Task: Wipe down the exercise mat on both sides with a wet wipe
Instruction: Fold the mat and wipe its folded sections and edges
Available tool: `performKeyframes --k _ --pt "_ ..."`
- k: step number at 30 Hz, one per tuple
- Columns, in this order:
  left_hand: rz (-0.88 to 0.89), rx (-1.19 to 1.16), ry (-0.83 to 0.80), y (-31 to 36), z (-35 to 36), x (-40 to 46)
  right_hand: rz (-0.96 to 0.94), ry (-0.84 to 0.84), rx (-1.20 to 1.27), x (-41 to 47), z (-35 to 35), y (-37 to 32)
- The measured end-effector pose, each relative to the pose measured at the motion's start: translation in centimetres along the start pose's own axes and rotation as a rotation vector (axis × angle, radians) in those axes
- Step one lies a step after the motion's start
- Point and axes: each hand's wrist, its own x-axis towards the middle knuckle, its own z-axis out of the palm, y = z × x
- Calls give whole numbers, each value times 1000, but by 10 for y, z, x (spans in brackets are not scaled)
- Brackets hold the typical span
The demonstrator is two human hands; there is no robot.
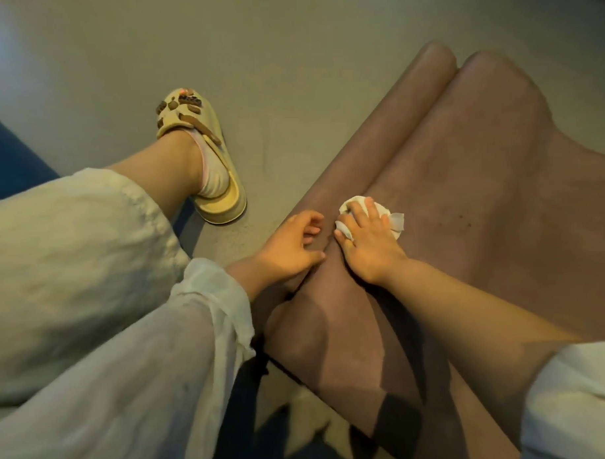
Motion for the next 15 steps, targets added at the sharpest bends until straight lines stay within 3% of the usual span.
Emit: performKeyframes --k 5,15 --pt "-201 -260 -141 14 -26 -4 -83 0 88 -40 26 -30" --pt "-42 200 -187 5 -20 -10 -288 -158 100 -117 61 -85"
